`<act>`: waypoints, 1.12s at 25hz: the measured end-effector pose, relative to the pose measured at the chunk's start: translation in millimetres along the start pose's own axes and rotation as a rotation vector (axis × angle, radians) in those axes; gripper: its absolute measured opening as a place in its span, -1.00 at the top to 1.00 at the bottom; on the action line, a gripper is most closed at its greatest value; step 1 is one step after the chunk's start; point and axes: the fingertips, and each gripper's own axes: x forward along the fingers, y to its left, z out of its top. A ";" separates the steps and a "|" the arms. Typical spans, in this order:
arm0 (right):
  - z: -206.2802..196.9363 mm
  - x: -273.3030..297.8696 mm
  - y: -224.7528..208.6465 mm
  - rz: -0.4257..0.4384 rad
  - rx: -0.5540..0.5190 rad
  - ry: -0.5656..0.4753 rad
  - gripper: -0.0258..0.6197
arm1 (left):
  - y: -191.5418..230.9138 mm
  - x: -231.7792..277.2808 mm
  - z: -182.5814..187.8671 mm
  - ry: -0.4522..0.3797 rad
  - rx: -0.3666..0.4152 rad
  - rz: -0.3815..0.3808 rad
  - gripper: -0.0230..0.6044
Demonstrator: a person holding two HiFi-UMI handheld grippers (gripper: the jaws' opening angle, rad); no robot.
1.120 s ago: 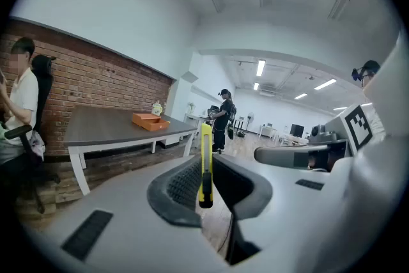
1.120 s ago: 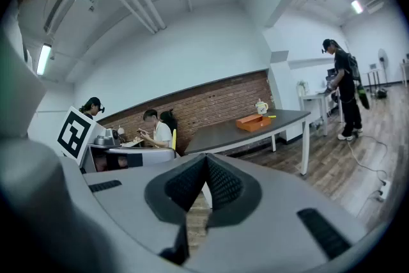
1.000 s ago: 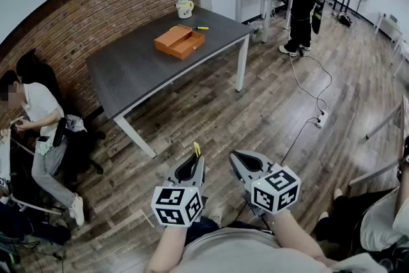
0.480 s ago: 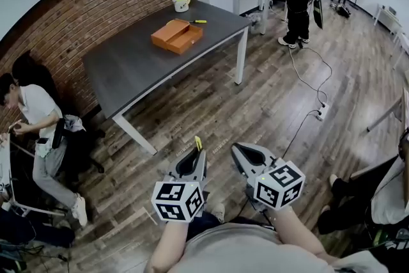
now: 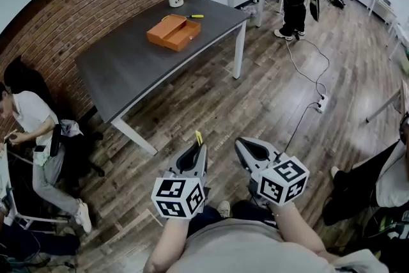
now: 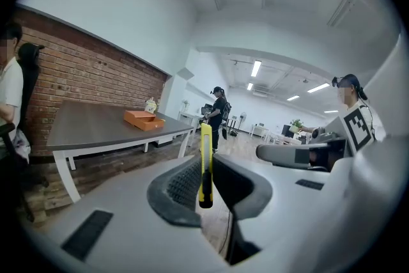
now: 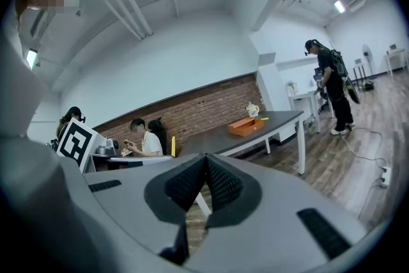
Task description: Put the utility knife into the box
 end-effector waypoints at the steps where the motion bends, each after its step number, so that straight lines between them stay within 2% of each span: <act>1: -0.7 3.1 0.6 -0.002 0.002 0.001 0.91 | 3.1 0.8 -2.0 0.003 -0.004 -0.001 0.72; 6: -6.0 16.1 2.5 0.007 -0.003 0.030 0.91 | 17.0 5.2 -11.2 0.018 -0.040 0.007 0.72; 16: 6.4 70.4 -17.7 0.073 -0.007 0.055 0.91 | 60.8 34.9 -0.8 0.009 -0.085 0.066 0.72; 23: 31.2 135.0 -65.1 0.104 -0.007 0.070 0.91 | 101.5 100.2 18.5 0.005 -0.088 0.104 0.72; 28: 61.3 181.5 -108.9 0.126 -0.014 0.068 0.90 | 124.6 157.8 49.2 -0.007 -0.072 0.124 0.72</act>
